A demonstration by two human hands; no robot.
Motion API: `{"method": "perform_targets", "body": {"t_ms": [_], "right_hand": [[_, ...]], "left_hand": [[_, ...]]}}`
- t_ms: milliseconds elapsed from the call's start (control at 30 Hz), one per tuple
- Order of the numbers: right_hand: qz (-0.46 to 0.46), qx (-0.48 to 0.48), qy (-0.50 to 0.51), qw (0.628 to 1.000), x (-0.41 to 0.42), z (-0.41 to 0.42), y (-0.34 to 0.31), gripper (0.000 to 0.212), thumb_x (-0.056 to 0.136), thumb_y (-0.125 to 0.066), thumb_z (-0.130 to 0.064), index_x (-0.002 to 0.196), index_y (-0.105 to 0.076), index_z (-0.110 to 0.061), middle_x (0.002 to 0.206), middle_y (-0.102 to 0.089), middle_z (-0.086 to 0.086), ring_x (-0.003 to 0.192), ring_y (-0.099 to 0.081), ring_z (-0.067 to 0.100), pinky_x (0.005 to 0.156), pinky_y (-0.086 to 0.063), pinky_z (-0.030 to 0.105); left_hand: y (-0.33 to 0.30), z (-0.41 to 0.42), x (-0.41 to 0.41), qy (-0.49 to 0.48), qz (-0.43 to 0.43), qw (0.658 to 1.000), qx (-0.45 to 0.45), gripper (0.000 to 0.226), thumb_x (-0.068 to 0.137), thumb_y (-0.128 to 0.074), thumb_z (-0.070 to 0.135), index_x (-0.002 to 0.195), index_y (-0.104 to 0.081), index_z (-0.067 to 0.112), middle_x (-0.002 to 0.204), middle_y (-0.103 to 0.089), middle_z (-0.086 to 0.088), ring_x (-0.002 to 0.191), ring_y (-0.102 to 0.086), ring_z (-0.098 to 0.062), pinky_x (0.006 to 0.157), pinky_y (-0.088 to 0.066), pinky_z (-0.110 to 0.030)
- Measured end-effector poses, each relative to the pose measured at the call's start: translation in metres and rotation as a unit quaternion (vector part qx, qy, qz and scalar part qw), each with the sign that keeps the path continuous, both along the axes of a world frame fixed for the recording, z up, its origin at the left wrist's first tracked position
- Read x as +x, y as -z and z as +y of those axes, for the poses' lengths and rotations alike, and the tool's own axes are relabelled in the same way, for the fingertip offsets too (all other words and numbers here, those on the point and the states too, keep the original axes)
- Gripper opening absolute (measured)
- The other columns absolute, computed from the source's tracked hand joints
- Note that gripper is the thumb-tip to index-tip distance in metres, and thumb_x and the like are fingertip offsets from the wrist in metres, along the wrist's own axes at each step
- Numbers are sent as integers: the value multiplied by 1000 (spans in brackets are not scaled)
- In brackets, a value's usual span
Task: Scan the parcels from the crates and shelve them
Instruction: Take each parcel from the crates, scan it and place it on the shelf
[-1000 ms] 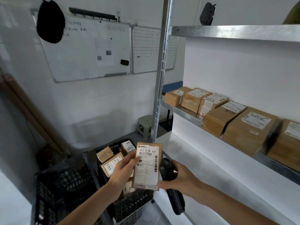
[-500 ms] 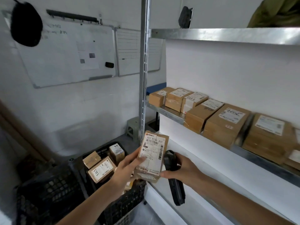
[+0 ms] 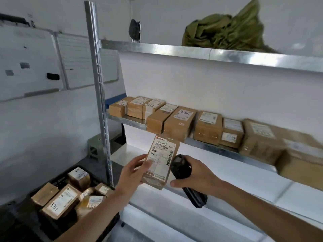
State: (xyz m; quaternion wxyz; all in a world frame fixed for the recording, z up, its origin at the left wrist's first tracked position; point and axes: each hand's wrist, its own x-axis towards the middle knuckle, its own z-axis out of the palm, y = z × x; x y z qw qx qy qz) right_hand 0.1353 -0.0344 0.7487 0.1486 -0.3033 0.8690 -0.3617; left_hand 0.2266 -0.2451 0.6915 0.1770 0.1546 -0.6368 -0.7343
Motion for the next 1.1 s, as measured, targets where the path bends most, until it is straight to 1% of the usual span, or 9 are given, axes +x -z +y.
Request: {"method": "perform_targets", "body": {"t_ms": [100, 200, 300, 400, 500, 600, 733, 900, 1100], "right_hand": [[59, 76, 27, 995, 11, 39, -19, 81, 65, -92, -53, 131, -49, -39, 122, -64, -19, 108, -62, 5, 92, -54, 29], [103, 178, 72, 976, 22, 78, -36, 90, 66, -88, -59, 136, -39, -33, 121, -62, -9, 103, -62, 13, 87, -55, 33], [142, 239, 102, 955, 31, 117, -47, 81, 66, -86, -63, 128, -43, -34, 112, -62, -11, 97, -61, 12, 80, -53, 32], [175, 279, 118, 937, 39, 154, -54, 71, 69, -83, -65, 123, -49, -36, 112, -63, -14, 100, -59, 12, 77, -45, 32], [201, 306, 146, 919, 43, 186, -60, 68, 69, -81, -67, 121, -51, -36, 112, -64, -14, 102, -60, 14, 80, -45, 34], [211, 326, 162, 907, 44, 215, -67, 69, 66, -81, -70, 118, -52, -36, 110, -64, -15, 100, -61, 13, 82, -49, 35], [219, 353, 178, 892, 47, 252, -79, 69, 68, -82, -68, 121, -53, -35, 114, -65, -13, 101, -61, 15, 75, -42, 33], [219, 388, 186, 876, 50, 293, -85, 73, 69, -82, -67, 126, -52, -33, 118, -65, -12, 107, -62, 17, 82, -44, 35], [226, 404, 199, 864, 53, 331, -92, 72, 68, -83, -67, 123, -52, -33, 113, -65, -12, 106, -62, 18, 79, -43, 35]], "left_hand": [[-5, 26, -6, 35, 13, 999, -26, 25, 93, -68, 24, 118, -68, 23, 103, -78, 0, 92, -76, -20, 68, -62, -31], [-8, 51, -14, 58, 20, 996, -60, 27, 90, -69, 35, 116, -69, 28, 104, -78, 4, 95, -76, -21, 75, -64, -41], [-12, 78, -23, 79, 21, 993, -79, 38, 81, -68, 49, 116, -68, 35, 103, -77, 8, 95, -75, -21, 79, -64, -45], [-16, 107, -33, 97, 39, 991, -88, 28, 87, -68, 47, 114, -68, 38, 102, -77, 10, 97, -74, -20, 77, -64, -40], [-20, 136, -42, 114, 49, 987, -100, 24, 90, -65, 48, 113, -68, 40, 102, -77, 11, 99, -72, -20, 78, -64, -38], [-24, 165, -50, 131, 50, 985, -105, 33, 85, -69, 58, 113, -68, 41, 102, -76, 12, 101, -72, -19, 80, -64, -41], [-29, 199, -59, 156, 58, 980, -110, 46, 76, -63, 65, 115, -67, 41, 105, -76, 10, 103, -70, -20, 78, -64, -40], [-38, 238, -66, 171, 65, 975, -126, 52, 74, -60, 70, 118, -65, 42, 110, -74, 11, 104, -69, -20, 76, -64, -35], [-45, 275, -71, 185, 71, 974, -113, 45, 80, -67, 66, 118, -67, 42, 108, -75, 10, 105, -69, -19, 77, -64, -36]]}}
